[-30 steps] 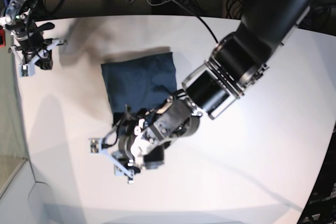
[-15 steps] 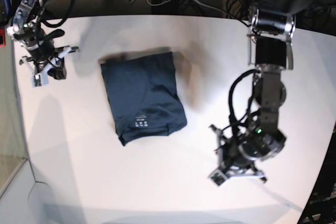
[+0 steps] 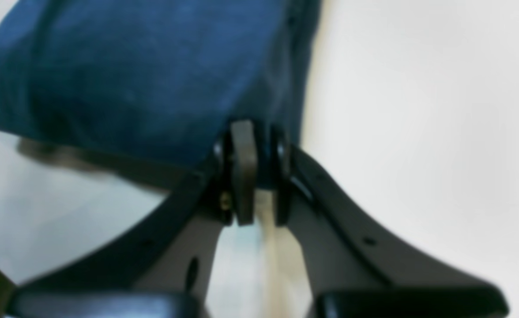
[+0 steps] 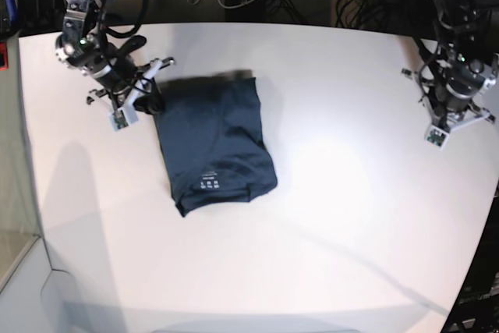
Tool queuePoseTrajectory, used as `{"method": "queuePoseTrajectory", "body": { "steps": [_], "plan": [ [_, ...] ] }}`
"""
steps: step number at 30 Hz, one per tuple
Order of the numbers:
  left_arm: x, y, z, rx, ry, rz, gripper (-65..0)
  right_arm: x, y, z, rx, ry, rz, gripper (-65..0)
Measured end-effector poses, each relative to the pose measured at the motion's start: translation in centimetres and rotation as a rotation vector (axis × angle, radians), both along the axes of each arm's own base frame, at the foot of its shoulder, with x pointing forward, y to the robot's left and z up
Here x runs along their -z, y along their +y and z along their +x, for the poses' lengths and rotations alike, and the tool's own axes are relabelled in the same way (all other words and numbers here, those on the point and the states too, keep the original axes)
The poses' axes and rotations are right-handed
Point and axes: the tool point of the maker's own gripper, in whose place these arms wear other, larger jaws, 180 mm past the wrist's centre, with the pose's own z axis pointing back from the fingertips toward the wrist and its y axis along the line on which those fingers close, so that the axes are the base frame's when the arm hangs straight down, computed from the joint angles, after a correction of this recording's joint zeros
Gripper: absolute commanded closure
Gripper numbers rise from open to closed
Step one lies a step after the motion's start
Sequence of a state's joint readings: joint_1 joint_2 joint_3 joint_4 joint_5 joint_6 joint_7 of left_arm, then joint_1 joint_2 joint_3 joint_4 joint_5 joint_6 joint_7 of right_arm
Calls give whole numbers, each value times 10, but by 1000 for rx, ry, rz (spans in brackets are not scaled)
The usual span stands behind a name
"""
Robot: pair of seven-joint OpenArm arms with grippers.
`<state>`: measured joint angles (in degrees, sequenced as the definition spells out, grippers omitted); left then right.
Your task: Layout the t-shirt on the table in an organized manner, then fold the t-shirt properly
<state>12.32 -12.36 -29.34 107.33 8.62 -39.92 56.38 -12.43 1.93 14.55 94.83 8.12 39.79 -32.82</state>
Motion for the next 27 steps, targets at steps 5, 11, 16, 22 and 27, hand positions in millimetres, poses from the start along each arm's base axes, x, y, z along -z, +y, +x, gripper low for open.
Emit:
{"method": "queuePoseTrajectory", "body": {
  "steps": [5,11,16,22,27],
  "plan": [
    [1,20,-20,-50,-9,4,-9,0,8,0,5,0,22,-59],
    [0,40,-37,-162,-28,-10,-9,0,10,0,8,0,29,-59],
    [-4,42,-32,-157,-41,-4,-9,4,14,-6,-1,11,35,-59],
    [-4,42,-32,-157,-41,-4,-9,8,38,-14,-68,32,49,-59],
    [-3,42,-32,-157,-41,-4,-9,8,35,-14,-62,32,46,-59]
  ]
}}
